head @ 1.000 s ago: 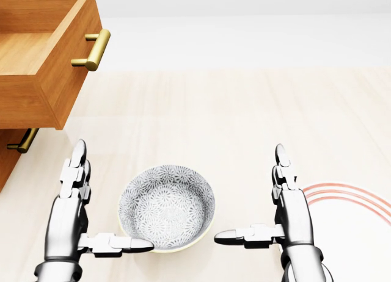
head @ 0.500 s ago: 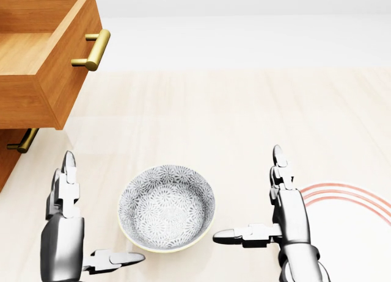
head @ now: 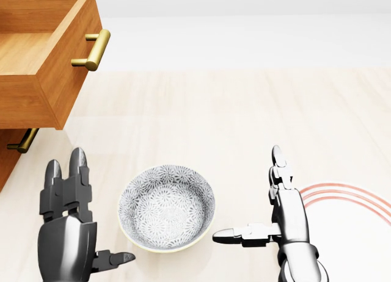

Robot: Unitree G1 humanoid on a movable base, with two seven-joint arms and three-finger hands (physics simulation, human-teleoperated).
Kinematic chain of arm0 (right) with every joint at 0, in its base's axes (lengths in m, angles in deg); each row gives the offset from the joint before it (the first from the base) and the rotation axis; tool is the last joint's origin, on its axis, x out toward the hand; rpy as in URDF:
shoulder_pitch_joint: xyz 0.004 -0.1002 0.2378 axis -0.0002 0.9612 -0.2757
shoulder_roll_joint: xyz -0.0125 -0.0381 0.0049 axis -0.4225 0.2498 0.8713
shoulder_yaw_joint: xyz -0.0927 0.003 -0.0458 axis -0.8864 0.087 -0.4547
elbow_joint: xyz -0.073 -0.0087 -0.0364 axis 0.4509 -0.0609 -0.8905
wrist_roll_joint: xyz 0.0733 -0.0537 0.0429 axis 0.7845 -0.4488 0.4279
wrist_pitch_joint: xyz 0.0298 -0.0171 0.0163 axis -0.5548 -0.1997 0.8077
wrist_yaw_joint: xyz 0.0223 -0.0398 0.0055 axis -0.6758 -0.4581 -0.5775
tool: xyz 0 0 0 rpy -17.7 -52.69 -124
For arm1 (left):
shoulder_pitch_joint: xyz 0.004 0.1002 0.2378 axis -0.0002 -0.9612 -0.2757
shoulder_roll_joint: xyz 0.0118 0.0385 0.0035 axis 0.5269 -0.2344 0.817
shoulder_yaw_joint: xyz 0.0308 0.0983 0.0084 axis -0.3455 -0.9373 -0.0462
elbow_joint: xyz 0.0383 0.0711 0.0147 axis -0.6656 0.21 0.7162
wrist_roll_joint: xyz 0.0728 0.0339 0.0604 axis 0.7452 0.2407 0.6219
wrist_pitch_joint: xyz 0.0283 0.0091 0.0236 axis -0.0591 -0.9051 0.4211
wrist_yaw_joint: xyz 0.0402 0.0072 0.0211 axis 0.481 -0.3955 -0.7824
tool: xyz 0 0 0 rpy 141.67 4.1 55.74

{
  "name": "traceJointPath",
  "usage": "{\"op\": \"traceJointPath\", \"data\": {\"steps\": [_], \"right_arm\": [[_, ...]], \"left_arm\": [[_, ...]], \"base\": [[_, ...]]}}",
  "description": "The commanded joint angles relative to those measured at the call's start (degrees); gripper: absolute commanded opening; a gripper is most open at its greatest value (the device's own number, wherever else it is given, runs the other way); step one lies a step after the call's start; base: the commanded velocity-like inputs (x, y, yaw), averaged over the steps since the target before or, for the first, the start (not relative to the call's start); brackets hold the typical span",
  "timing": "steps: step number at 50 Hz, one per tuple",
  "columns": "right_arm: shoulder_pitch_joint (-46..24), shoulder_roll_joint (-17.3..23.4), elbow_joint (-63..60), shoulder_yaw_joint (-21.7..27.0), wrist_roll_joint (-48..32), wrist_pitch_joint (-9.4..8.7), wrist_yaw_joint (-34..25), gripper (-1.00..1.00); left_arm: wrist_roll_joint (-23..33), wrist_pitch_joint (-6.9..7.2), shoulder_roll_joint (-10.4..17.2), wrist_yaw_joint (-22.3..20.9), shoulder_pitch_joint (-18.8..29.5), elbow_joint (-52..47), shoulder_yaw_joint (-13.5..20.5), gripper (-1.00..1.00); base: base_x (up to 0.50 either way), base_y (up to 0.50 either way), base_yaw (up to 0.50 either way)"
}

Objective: Put the bowl on top of the cabinet.

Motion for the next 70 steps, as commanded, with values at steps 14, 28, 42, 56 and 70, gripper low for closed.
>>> {"op": "traceJointPath", "data": {"steps": [14, 28, 42, 56, 70], "right_arm": [[0.17, 0.08, -0.49, 0.16, 0.14, -0.15, -0.03, 1.0], [0.15, 0.07, -0.32, 0.15, 0.07, 0.07, -0.01, 1.0], [0.58, 0.07, -1.49, 0.18, 0.02, -0.38, -0.03, 1.0], [0.76, 0.04, -1.64, 0.08, -0.03, -0.29, -0.12, 1.0], [0.72, 0.07, -1.6, 0.13, -0.01, -0.27, -0.15, 1.0]], "left_arm": [[17.71, 0.0, 0.81, 0.0, 2.52, 10.3, -9.01, 1.0], [22.62, 0.0, 0.94, 0.0, 5.36, 14.13, -11.22, 1.0], [24.92, 0.0, 0.66, 0.0, 10.35, 24.03, -11.0, 1.0], [25.44, 0.0, 0.94, 0.0, 10.08, 24.46, -11.22, -0.95], [23.87, 0.0, 1.0, 0.0, 8.91, 21.21, -10.63, -0.94]], "base": [[0.0, 0.0, 0.0], [0.0, 0.0, 0.0], [0.0, 0.0, 0.0], [0.0, 0.0, 0.0], [0.0, 0.0, 0.0]]}}
